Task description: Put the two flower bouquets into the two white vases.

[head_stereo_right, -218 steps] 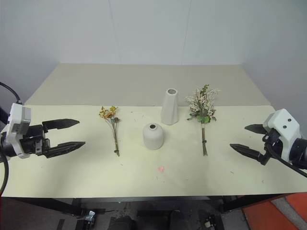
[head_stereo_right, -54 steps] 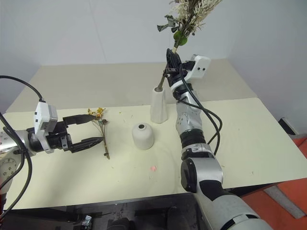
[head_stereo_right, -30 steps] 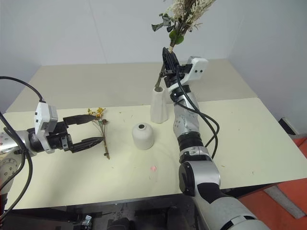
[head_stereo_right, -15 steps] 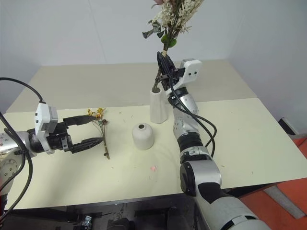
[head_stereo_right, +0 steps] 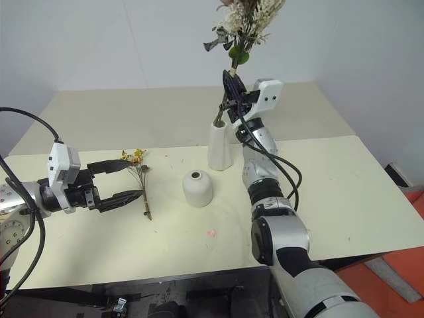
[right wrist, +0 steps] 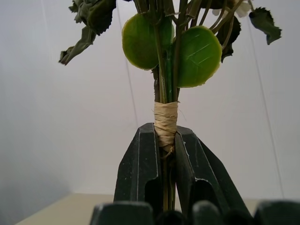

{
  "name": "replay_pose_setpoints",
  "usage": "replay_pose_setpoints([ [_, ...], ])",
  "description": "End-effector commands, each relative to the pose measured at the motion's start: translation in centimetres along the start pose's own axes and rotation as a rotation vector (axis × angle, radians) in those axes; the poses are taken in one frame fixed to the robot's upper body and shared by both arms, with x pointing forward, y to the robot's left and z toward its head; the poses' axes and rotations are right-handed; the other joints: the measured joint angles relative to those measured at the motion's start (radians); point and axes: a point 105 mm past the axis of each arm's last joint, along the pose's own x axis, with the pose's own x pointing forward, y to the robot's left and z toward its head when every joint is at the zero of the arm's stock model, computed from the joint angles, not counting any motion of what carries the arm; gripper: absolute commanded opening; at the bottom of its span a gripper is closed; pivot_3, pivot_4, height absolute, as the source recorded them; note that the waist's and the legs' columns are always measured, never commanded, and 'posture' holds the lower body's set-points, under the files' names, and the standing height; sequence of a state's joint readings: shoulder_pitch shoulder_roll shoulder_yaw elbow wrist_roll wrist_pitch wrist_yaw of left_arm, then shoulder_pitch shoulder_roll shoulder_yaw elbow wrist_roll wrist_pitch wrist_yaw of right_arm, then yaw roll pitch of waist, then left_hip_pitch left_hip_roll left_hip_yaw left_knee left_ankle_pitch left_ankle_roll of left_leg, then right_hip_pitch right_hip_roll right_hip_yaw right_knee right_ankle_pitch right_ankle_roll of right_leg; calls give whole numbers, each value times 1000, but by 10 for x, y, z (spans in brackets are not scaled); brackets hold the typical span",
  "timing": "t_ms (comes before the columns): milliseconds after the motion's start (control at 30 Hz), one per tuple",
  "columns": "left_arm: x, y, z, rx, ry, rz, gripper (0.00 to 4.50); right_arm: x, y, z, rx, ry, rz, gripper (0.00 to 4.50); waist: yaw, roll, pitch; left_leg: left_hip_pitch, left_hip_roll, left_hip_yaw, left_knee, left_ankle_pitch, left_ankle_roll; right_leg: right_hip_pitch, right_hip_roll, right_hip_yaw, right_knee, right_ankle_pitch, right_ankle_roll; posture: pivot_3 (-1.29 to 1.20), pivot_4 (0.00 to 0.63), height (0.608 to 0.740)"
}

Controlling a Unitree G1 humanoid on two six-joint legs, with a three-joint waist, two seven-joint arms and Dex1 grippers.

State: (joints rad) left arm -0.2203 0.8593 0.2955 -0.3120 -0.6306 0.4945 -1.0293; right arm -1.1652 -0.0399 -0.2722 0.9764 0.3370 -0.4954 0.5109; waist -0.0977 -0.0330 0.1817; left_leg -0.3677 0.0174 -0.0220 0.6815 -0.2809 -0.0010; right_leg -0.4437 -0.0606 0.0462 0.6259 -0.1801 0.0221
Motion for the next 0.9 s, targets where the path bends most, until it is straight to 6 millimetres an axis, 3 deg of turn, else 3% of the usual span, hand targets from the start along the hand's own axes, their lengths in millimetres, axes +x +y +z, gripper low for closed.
replay_pose_setpoints([
  [33, 0, 0, 11, 50, -32, 5, 4500, 5, -3, 9, 2, -25, -11, 209, 1, 0, 0, 0, 0, 0, 0, 0, 0, 0, 0, 0, 0, 0, 0, 0, 150, 740],
  [633, 3, 1, 12, 52, -36, -13, 4500, 8, -7, 21, 43, -73, -33, 209, 1, 0, 0, -1, 0, 0, 0, 0, 0, -1, 0, 0, 0, 0, 0, 0, 150, 740],
  [900, 4, 1, 10, 50, -37, -13, 4500, 7, 3, 15, 8, -42, 26, 209, 1, 0, 0, -1, 0, 0, 0, 0, 0, -1, 0, 0, 0, 0, 0, 0, 150, 740],
])
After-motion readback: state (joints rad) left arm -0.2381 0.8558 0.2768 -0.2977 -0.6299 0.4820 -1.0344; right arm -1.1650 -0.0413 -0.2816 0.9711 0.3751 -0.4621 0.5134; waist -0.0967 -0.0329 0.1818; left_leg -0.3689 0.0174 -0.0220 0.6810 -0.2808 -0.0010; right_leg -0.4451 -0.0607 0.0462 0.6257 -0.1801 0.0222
